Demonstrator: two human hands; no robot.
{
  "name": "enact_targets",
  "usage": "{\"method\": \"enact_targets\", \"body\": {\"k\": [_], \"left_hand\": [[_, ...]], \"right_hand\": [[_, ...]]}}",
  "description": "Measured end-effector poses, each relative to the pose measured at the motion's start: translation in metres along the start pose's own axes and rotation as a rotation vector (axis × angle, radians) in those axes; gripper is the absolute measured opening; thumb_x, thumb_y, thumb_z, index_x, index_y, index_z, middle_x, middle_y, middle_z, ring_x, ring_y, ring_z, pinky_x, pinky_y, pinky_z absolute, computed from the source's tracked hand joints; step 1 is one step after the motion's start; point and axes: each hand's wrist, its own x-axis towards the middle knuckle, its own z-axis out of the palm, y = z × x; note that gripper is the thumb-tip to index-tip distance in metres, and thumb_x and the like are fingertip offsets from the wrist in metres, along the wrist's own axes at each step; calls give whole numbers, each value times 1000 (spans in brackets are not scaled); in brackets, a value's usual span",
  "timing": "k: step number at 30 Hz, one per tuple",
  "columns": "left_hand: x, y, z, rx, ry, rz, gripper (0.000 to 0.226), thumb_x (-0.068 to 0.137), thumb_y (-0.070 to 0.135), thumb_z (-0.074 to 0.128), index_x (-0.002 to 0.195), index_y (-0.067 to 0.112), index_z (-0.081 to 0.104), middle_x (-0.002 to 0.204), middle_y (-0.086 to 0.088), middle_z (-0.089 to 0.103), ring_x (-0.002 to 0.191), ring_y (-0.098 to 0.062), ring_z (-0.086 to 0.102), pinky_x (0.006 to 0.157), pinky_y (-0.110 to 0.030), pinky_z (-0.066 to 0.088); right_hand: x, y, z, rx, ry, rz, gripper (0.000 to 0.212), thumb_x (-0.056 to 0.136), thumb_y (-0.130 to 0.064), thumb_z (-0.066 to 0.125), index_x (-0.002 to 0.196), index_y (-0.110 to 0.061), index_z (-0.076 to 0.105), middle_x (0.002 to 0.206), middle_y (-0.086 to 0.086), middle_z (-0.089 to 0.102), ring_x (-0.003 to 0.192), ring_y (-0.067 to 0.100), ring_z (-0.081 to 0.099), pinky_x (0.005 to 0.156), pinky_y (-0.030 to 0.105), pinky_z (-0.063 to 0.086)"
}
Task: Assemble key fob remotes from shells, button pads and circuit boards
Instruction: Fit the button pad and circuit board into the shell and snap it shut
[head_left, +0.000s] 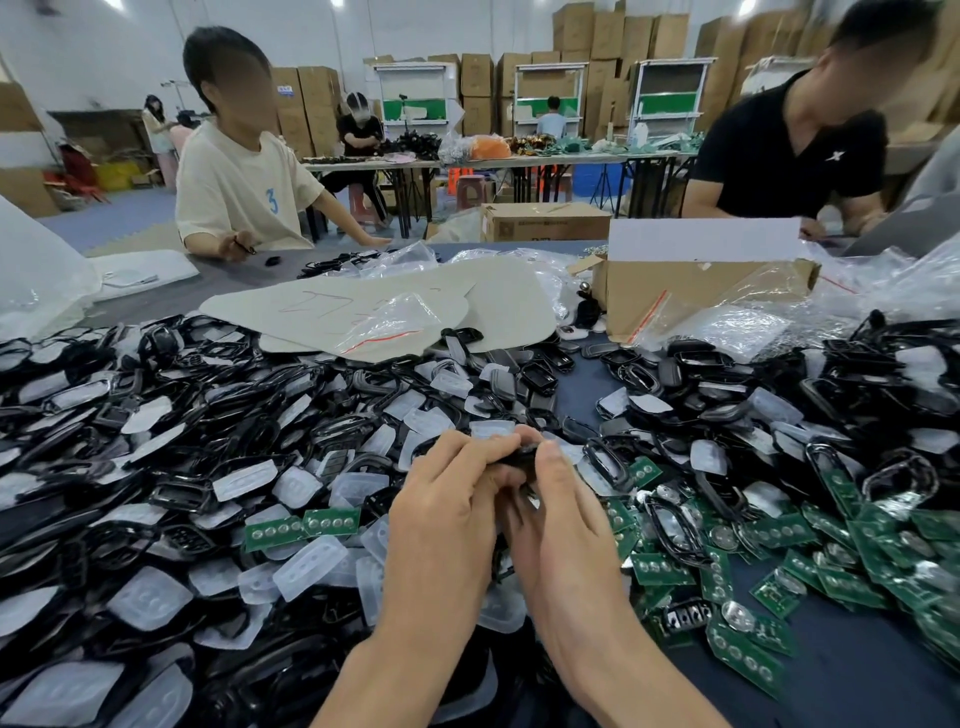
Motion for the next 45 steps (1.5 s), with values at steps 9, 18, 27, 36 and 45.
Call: {"method": "enact_targets", "body": {"k": [9, 18, 27, 36, 45], "left_hand": [[-2, 3, 4, -52, -39, -72, 37, 88, 10, 56, 110, 36, 68, 90, 13, 65, 85, -17, 69, 74, -39, 58], [1, 9, 1, -114, 13, -125, 32, 85, 4, 63, 98, 31, 74, 91, 15, 64, 83, -1, 66, 70, -6, 45], [4, 11, -9, -277, -63, -372, 26, 87, 11, 73, 89, 37, 70, 92, 11, 71, 90, -6, 67, 76, -13, 48], [2, 7, -9, -315, -134, -442, 34, 87, 5, 69, 78, 38, 68, 82, 10, 74, 80, -9, 68, 75, -17, 50], [1, 7, -9, -323, -95, -459, 36, 86, 3, 69, 77, 37, 70, 79, 10, 74, 74, -8, 66, 69, -15, 47]], "right_hand": [[2, 2, 0, 84, 14, -15, 50, 80, -35, 56, 120, -7, 66, 101, 6, 78, 92, 10, 73, 77, 18, 58], [7, -4, -13, -210, -120, -76, 33, 90, -40, 50, 112, -26, 71, 107, 2, 76, 102, 17, 72, 78, 31, 60], [14, -11, -22, -426, -25, -333, 18, 86, -25, 66, 95, -30, 81, 106, 2, 77, 101, 18, 73, 79, 23, 59], [11, -5, -24, -595, 55, -481, 41, 96, -5, 62, 85, -41, 77, 97, -1, 75, 95, 16, 72, 85, 33, 61], [14, -4, -23, -528, 33, -442, 36, 96, -4, 62, 84, -34, 77, 98, 3, 75, 96, 20, 72, 79, 27, 60]]}}
